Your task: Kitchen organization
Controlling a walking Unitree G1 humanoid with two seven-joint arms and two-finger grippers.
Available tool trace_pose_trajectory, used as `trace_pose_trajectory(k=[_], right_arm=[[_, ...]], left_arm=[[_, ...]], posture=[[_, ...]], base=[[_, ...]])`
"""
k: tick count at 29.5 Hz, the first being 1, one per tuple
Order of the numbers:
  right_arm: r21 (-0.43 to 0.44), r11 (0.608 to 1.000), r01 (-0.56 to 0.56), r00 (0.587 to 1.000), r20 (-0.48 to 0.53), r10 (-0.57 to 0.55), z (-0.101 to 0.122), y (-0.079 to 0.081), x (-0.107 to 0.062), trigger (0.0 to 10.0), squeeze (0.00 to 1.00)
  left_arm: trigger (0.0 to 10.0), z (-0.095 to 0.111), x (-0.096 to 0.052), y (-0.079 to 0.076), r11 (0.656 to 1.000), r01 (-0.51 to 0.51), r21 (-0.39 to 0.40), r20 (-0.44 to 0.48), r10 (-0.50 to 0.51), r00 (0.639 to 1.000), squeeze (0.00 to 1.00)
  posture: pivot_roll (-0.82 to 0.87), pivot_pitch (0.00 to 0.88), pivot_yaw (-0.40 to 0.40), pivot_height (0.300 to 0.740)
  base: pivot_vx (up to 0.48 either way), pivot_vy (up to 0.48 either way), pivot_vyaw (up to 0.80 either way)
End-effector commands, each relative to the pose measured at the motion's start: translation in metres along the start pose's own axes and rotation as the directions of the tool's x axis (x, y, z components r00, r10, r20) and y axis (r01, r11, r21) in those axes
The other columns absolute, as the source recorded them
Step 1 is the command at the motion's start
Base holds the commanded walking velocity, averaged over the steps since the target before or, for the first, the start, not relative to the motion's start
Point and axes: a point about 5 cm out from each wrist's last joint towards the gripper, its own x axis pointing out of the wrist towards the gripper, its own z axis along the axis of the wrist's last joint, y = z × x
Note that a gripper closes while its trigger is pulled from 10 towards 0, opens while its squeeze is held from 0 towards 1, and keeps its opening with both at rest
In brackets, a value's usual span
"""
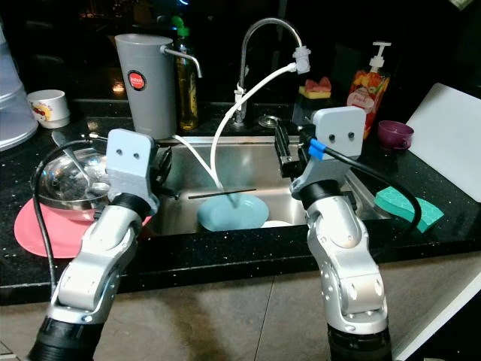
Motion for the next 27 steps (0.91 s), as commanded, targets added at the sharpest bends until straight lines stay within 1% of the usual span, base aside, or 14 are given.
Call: trace_pose_trajectory(k=[1,10,27], right_arm=[[-0.005,1.000,0.011,1.000,-0.011,-0.011,-0.0024,-0.0029,-0.0018,10.0,0.00],[-0.001,1.000,0.010,1.000,-0.010,-0.010,-0.0025,-0.0008,-0.0035,10.0,0.00],[-0.006,1.000,0.021,1.000,-0.008,-0.021,-0.0011,-0.0027,-0.0049,10.0,0.00]], left_arm=[[10.0,0.0018,0.0016,-0.0033,1.000,0.009,0.009,0.014,-0.009,1.000,0.00],[10.0,0.0010,0.0001,-0.0024,1.000,0.012,0.010,0.009,-0.012,1.000,0.00],[10.0,0.0017,0.0023,-0.0053,1.000,0.023,0.005,0.011,-0.023,1.000,0.00]], posture=[[0.04,0.079,-0.081,0.740],[0.04,0.084,-0.078,0.740],[0.03,0.089,-0.071,0.740]], base=[[0.000,0.000,0.00],[0.000,0.000,0.00],[0.000,0.000,0.00]])
